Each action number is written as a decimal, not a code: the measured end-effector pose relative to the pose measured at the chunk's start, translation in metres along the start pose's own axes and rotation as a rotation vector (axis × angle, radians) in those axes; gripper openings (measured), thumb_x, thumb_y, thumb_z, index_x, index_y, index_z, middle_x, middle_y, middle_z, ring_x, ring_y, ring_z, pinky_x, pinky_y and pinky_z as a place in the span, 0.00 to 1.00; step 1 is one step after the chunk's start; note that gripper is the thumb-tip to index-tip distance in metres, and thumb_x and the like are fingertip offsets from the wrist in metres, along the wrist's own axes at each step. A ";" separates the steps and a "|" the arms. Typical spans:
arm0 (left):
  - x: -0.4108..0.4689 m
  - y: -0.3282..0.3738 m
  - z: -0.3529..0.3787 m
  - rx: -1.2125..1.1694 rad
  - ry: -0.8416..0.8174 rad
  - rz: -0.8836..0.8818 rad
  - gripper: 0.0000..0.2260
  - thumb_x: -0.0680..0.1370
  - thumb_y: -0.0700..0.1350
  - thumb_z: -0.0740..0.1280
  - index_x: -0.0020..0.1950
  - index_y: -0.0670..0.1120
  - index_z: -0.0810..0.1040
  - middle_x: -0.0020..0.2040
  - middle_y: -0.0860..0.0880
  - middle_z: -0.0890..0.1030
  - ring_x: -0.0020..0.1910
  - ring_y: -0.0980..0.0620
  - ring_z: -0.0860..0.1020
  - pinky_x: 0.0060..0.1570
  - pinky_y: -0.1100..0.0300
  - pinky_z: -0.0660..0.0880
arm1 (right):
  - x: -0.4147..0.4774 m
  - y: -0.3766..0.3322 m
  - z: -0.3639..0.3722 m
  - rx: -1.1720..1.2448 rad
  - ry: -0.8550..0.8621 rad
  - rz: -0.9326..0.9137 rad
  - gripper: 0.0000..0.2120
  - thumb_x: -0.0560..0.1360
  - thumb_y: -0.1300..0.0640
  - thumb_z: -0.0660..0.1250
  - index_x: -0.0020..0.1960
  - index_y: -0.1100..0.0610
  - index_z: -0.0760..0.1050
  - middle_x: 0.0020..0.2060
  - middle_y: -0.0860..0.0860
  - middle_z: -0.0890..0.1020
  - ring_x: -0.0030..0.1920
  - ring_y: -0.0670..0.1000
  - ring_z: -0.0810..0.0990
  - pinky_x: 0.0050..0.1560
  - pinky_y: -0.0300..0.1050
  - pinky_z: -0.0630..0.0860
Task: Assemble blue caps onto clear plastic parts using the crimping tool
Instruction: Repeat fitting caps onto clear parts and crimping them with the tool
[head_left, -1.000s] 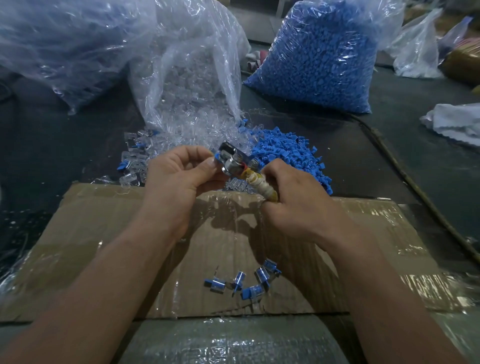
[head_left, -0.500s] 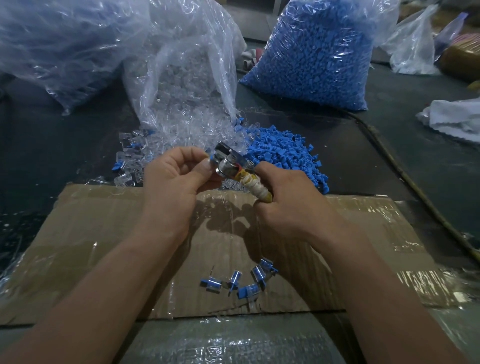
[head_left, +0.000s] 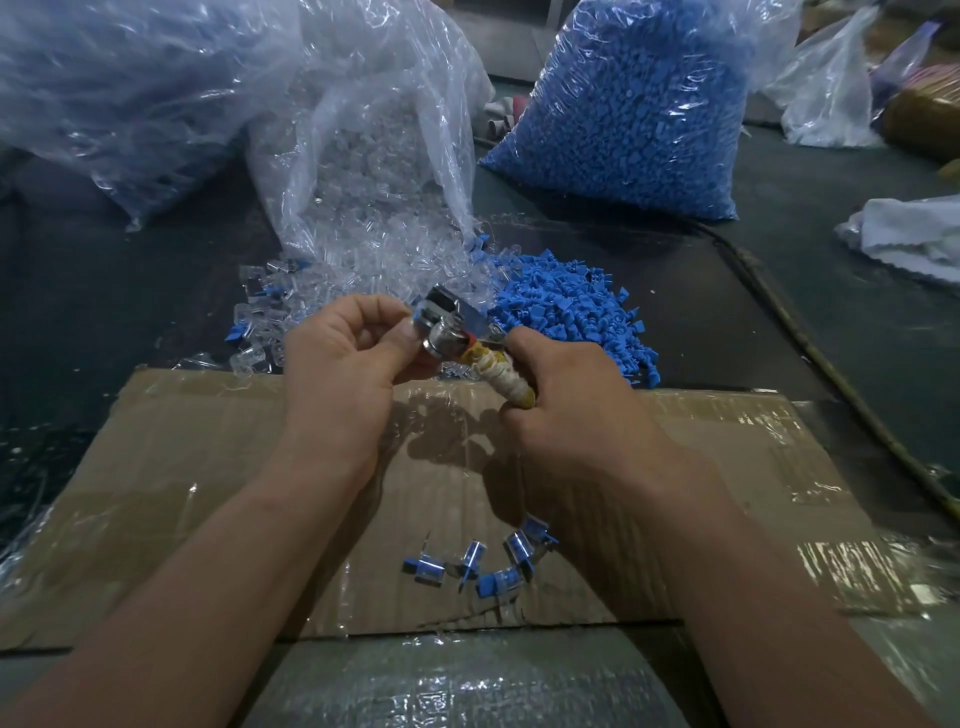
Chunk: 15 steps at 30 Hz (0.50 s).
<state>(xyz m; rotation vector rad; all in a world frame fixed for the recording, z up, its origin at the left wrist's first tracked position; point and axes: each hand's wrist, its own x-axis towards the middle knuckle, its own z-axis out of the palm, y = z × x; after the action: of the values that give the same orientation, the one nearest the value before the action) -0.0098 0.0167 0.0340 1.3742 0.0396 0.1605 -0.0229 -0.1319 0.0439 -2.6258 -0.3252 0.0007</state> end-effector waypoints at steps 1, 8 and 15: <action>0.000 0.000 0.000 0.000 -0.004 -0.008 0.07 0.73 0.32 0.65 0.39 0.42 0.75 0.26 0.52 0.80 0.28 0.57 0.79 0.30 0.67 0.76 | 0.000 0.000 0.000 -0.008 -0.001 0.000 0.10 0.70 0.58 0.66 0.45 0.48 0.65 0.33 0.42 0.69 0.36 0.44 0.69 0.33 0.39 0.64; 0.001 0.006 -0.006 0.080 -0.087 -0.086 0.05 0.71 0.32 0.66 0.39 0.41 0.76 0.29 0.47 0.81 0.29 0.53 0.80 0.31 0.65 0.78 | 0.002 0.010 -0.008 0.025 0.034 0.017 0.11 0.68 0.58 0.68 0.47 0.50 0.68 0.37 0.43 0.71 0.38 0.43 0.69 0.36 0.38 0.66; 0.002 0.017 -0.018 0.455 -0.741 -0.318 0.03 0.61 0.41 0.71 0.33 0.43 0.82 0.28 0.48 0.80 0.24 0.58 0.75 0.26 0.69 0.72 | 0.003 0.023 -0.016 -0.072 0.047 0.097 0.16 0.66 0.53 0.72 0.50 0.54 0.71 0.43 0.49 0.75 0.44 0.50 0.74 0.45 0.47 0.73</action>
<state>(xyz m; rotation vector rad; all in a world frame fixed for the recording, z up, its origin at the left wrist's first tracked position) -0.0118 0.0380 0.0475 1.7839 -0.3417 -0.6630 -0.0138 -0.1585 0.0472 -2.7061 -0.1845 -0.0415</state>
